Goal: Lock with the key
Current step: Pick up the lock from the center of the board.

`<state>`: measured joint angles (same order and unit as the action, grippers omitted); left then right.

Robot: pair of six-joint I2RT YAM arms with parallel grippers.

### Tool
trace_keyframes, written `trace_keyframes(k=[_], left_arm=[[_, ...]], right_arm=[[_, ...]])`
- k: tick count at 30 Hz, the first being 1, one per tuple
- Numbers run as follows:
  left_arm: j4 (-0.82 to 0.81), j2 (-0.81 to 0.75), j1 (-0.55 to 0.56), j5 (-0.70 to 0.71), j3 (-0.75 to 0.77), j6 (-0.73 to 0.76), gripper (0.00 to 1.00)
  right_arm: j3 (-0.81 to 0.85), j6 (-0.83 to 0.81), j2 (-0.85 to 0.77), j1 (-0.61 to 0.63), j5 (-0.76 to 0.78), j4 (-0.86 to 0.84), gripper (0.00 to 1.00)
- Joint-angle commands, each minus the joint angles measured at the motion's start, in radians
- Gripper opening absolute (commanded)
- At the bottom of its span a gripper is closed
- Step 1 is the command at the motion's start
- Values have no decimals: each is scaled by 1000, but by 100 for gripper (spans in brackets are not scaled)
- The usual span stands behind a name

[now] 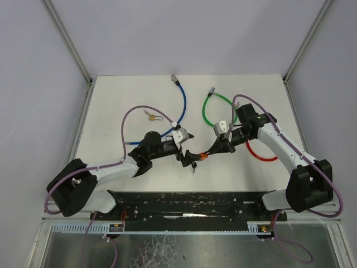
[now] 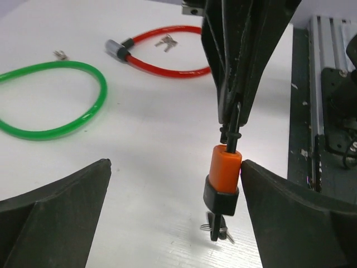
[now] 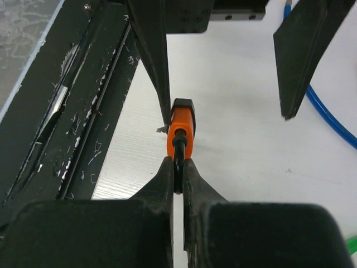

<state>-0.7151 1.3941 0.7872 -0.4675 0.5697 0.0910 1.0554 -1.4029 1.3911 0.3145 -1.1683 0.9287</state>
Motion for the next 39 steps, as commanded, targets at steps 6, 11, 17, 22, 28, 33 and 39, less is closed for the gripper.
trace_keyframes(k=[6, 11, 17, 22, 28, 33, 39], left_arm=[[-197, -183, -118, -35, -116, -164, 100], [12, -159, -153, -247, -10, -169, 99], [-113, -88, -139, -352, -26, -221, 94], [-26, -91, -36, -164, -41, -21, 93], [19, -22, 0, -83, -12, 51, 86], [97, 33, 0, -123, 45, 60, 70], [137, 64, 0, -164, 84, 45, 56]], right_arm=[[69, 335, -15, 12, -54, -99, 0], [77, 450, -14, 11, -44, -134, 0], [89, 485, -17, 13, -38, -125, 0], [100, 487, -17, 17, -33, -108, 0], [97, 473, -18, 30, -20, -106, 0], [95, 468, -18, 37, -10, -107, 0], [93, 466, -17, 45, 14, -112, 0]])
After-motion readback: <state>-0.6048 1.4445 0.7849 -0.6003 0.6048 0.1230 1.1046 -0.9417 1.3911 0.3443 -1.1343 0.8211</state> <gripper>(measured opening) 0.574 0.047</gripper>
